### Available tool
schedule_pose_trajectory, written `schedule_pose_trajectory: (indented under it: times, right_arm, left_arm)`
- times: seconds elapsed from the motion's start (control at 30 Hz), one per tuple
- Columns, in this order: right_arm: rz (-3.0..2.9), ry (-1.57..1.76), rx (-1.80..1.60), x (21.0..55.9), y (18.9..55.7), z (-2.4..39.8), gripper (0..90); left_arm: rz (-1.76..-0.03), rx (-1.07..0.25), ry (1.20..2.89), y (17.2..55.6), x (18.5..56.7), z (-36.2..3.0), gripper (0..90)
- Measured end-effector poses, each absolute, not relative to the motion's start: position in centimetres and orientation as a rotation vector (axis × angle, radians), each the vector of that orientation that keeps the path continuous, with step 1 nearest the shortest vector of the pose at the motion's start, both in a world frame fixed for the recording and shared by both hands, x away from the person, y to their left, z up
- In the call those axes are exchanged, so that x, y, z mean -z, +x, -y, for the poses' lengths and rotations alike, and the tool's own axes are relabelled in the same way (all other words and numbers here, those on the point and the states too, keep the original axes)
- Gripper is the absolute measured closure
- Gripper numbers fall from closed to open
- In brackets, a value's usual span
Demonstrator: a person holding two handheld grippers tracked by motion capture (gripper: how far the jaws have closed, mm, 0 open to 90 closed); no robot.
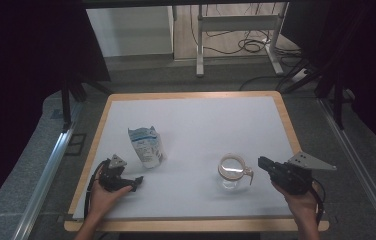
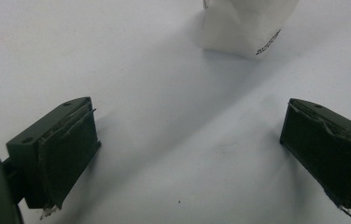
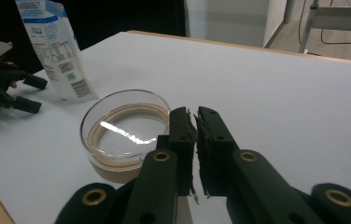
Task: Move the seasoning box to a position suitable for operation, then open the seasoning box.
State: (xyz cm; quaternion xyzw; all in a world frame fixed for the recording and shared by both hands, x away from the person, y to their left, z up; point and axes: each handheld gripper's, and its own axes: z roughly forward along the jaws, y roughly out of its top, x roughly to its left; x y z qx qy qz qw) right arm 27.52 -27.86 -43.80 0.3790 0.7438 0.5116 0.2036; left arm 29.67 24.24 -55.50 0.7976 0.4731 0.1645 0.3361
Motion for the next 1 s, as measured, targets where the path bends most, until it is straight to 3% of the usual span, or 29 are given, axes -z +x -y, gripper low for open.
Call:
schedule_pose_trajectory:
  times: [0.2, 1.0]
  right_arm:
    - [-2.112, 1.022, -1.366, 43.7, 27.3, 26.6, 90.0]
    - [-2.165, 1.000, -1.214, 44.6, 27.3, 24.8, 90.0]
  left_arm:
    - [-1.228, -0.433, 2.085, 29.7, 55.5, -24.2, 4.1]
    - [-1.217, -0.446, 2.086, 29.6, 55.4, -24.2, 5.3]
